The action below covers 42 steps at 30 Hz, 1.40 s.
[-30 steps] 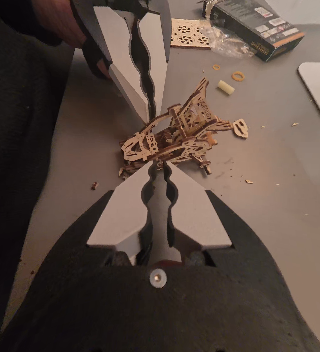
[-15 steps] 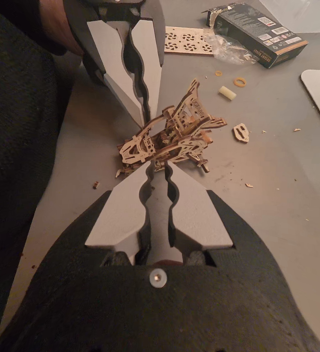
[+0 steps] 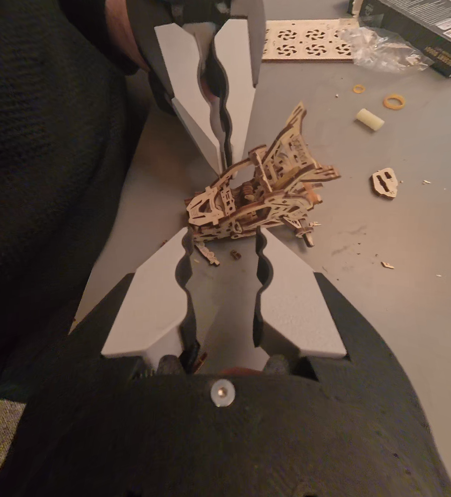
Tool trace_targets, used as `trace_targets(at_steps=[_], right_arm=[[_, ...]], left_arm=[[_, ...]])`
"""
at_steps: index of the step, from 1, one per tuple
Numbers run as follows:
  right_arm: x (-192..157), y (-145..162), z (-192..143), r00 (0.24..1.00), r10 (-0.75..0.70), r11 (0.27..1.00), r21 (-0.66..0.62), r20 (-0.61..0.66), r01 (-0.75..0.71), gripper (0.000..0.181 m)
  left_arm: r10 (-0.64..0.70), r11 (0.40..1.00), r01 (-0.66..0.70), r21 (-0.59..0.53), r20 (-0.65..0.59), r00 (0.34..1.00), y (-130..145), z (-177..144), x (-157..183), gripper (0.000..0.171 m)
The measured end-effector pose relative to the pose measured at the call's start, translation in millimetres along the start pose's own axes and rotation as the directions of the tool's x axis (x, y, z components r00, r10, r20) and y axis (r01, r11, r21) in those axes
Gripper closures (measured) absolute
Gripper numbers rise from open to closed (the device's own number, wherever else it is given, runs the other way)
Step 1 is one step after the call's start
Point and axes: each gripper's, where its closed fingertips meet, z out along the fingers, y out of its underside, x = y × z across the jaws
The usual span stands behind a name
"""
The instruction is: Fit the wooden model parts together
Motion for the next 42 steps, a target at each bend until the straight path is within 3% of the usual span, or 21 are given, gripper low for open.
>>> trace_targets(at_steps=[12,32,36,42], right_arm=[[-11.5,5.3,9.8,0.996,-0.071,0.997,-0.045,-0.055,0.069,0.147],[-13.5,7.0,12.0,1.000,-0.022,0.998,-0.053,-0.004,0.021,0.148],[-13.6,6.3,12.8,1.000,-0.024,0.998,-0.053,-0.003,0.024,0.148],[-13.3,5.8,13.3,1.000,-0.021,0.998,-0.052,0.004,0.021,0.148]], left_arm=[[-0.019,1.000,0.019,-0.001,-0.015,1.000,0.4,0.4,6.2,0.171],[-0.153,0.987,0.155,0.033,-0.034,0.988,-0.1,-2.9,9.0,0.170],[-0.183,0.982,0.187,0.026,-0.116,0.976,0.5,-4.4,18.0,0.149],[-0.158,0.987,0.159,0.002,-0.070,0.985,3.3,0.0,17.1,0.152]])
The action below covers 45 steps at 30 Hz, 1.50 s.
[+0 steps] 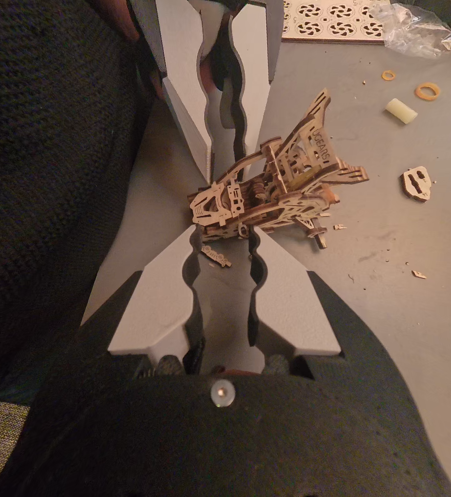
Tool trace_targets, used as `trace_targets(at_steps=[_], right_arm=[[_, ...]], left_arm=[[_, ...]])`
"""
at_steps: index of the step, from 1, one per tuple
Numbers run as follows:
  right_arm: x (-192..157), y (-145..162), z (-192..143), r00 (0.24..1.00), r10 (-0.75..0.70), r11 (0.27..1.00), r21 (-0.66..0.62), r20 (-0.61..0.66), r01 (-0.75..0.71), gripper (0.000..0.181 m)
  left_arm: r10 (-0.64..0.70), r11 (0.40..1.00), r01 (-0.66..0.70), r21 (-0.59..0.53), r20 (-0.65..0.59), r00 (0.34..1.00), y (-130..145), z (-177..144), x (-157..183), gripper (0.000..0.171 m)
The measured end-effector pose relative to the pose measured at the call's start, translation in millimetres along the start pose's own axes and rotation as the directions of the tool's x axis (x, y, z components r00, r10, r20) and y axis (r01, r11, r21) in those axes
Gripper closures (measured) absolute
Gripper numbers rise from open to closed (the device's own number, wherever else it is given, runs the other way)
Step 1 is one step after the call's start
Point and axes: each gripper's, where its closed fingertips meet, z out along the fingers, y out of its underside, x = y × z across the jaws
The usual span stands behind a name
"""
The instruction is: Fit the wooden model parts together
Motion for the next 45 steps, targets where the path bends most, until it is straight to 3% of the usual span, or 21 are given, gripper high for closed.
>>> trace_targets(at_steps=[15,23,29,40,45], right_arm=[[0.7,-2.0,-0.7,1.000,0.031,0.999,0.009,0.000,-0.031,0.148],[4.3,-4.8,-14.3,0.974,0.182,0.981,0.047,0.133,-0.189,0.163],[7.5,-6.3,-11.6,0.936,0.285,0.956,0.014,0.206,-0.294,0.179],[0.6,-3.3,-9.0,0.897,0.346,0.937,-0.047,0.273,-0.347,0.181],[-9.8,-2.2,-10.0,0.835,0.439,0.896,-0.087,0.332,-0.436,0.180]], left_arm=[[0.010,1.000,-0.010,0.004,0.029,1.000,-0.1,-0.2,0.1,0.155],[-0.051,0.999,0.051,0.008,-0.003,0.999,-0.3,-4.9,-6.0,0.153],[-0.111,0.994,0.111,-0.002,-0.058,0.992,0.8,-5.2,-5.2,0.162],[-0.140,0.990,0.139,-0.016,-0.099,0.985,1.3,-3.6,1.4,0.170],[-0.203,0.979,0.199,-0.043,-0.140,0.969,3.1,-2.9,7.4,0.169]])
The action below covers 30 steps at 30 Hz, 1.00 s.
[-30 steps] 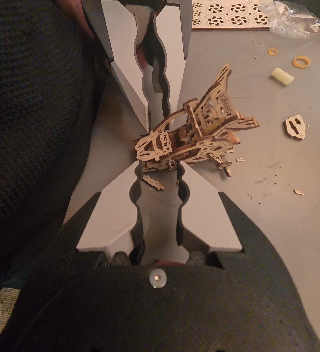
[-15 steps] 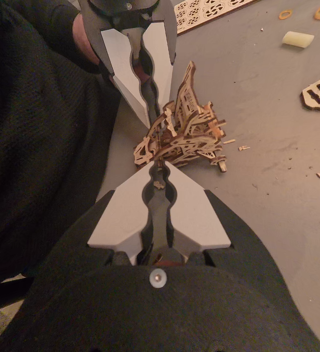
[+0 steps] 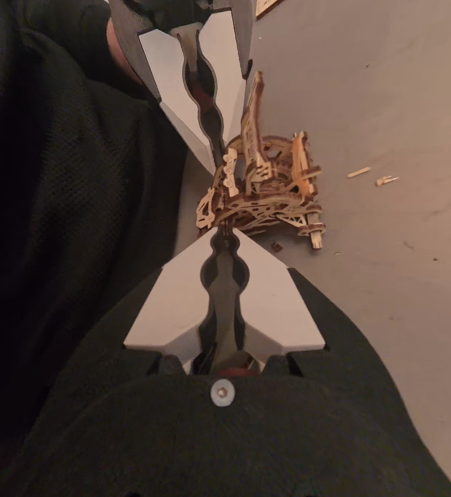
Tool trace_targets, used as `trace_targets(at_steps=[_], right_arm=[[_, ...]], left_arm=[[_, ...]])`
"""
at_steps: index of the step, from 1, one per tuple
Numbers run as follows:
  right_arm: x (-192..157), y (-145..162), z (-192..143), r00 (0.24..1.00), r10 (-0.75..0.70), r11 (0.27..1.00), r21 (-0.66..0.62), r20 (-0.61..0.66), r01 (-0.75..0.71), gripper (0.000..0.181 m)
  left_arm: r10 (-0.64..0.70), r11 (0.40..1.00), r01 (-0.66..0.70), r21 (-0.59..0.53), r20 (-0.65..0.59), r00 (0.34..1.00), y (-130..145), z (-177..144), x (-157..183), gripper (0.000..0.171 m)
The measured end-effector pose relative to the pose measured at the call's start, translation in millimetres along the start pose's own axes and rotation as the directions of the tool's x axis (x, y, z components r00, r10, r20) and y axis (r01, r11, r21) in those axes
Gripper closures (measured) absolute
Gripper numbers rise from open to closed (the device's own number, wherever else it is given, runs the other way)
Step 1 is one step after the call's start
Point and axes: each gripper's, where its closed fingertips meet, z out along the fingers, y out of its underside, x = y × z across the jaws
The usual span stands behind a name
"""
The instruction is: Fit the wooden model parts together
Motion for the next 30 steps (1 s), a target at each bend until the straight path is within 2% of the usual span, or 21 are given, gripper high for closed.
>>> trace_targets(at_steps=[8,14,21,25,27,30], right_arm=[[-10.4,5.9,4.9,0.991,0.126,0.992,0.002,0.040,-0.126,0.180],[-13.4,8.4,5.8,0.983,0.174,0.984,0.018,0.066,-0.175,0.181],[-12.4,5.5,5.1,0.980,0.188,0.980,0.050,0.058,-0.191,0.180],[-16.5,-1.4,-4.6,0.993,0.121,0.985,0.119,0.009,-0.121,0.164],[-14.6,1.7,-6.7,0.994,0.047,0.995,0.092,-0.101,-0.038,0.160],[-26.0,-1.1,-10.5,0.974,-0.099,0.991,0.065,-0.202,0.114,0.162]], left_arm=[[-0.114,0.993,0.110,-0.052,-0.080,0.990,8.9,1.7,8.4,0.169],[-0.230,0.972,0.219,-0.082,-0.176,0.957,11.8,3.0,13.8,0.170],[-0.256,0.966,0.244,-0.086,-0.184,0.949,12.6,2.5,13.8,0.170],[-0.242,0.970,0.230,-0.083,-0.181,0.953,11.9,3.0,14.1,0.170],[-0.234,0.971,0.222,-0.086,-0.180,0.955,11.9,3.3,14.1,0.170],[-0.219,0.974,0.205,-0.091,-0.184,0.958,11.9,3.6,14.8,0.170]])
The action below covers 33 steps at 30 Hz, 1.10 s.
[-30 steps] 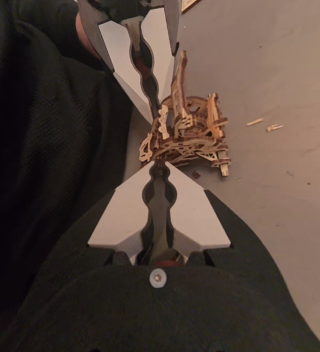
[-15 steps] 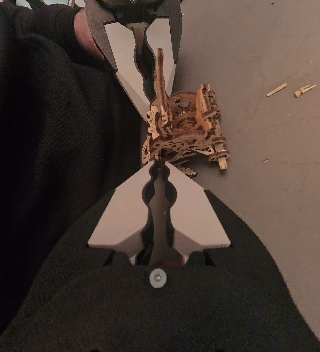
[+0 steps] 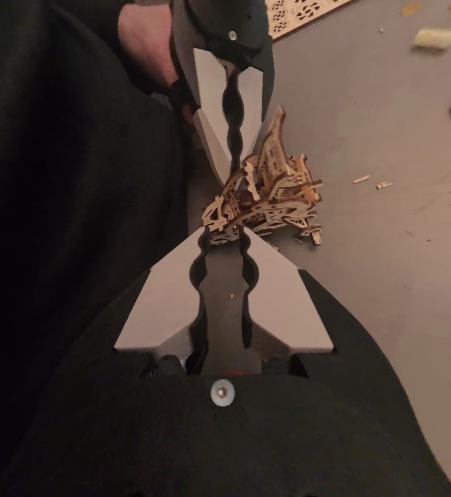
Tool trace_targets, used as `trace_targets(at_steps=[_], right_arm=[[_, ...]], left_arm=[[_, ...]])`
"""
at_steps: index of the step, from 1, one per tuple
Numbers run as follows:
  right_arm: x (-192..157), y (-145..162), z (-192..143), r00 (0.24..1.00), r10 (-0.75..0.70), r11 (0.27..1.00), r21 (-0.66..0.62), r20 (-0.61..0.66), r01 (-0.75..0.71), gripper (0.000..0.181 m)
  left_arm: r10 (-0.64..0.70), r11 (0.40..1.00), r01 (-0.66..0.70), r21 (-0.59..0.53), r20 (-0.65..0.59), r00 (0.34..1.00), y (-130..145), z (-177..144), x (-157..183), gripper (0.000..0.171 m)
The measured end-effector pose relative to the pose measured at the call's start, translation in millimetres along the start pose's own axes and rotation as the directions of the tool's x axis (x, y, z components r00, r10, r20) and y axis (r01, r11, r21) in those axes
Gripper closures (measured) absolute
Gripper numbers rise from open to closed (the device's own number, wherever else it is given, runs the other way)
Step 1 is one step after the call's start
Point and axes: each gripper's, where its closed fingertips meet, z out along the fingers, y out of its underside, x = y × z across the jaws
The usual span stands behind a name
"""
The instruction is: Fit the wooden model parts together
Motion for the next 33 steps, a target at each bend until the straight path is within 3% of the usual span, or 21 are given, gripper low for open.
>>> trace_targets(at_steps=[3,6,12,21,33], right_arm=[[-14.5,-8.3,5.6,0.988,-0.148,0.989,0.005,-0.048,0.148,0.156],[-13.0,-6.1,20.2,0.947,-0.282,0.959,-0.090,-0.155,0.270,0.152],[-3.2,4.8,31.0,0.864,-0.435,0.893,-0.241,-0.254,0.379,0.155],[-4.3,5.5,30.8,0.854,-0.449,0.886,-0.255,-0.261,0.388,0.154],[-8.8,10.7,32.0,0.848,-0.483,0.862,-0.288,-0.220,0.416,0.140]], left_arm=[[0.018,1.000,-0.019,-0.020,-0.015,1.000,0.5,1.8,1.6,0.170],[0.024,0.999,-0.026,-0.035,-0.040,0.999,0.9,3.9,4.4,0.170],[-0.044,0.998,0.039,-0.055,-0.095,0.995,1.3,5.9,6.7,0.170],[-0.101,0.994,0.096,-0.052,-0.113,0.988,2.0,7.8,6.7,0.170],[-0.122,0.991,0.112,-0.072,-0.147,0.982,2.4,9.0,9.0,0.170]])
